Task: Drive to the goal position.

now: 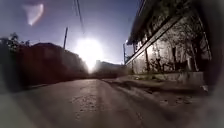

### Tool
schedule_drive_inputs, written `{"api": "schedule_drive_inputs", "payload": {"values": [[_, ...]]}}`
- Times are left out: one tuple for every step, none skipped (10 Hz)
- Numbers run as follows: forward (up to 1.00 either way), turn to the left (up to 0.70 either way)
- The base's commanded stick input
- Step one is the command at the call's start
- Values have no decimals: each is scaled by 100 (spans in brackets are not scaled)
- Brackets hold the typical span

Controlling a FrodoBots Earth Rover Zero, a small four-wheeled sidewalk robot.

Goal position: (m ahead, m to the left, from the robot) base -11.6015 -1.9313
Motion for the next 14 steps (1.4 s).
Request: {"api": "schedule_drive_inputs", "payload": {"values": [[100,9],[100,11],[100,11],[100,11],[100,11],[100,5],[100,1],[100,0],[100,0],[100,0],[100,0],[100,0],[100,0],[100,0]]}}
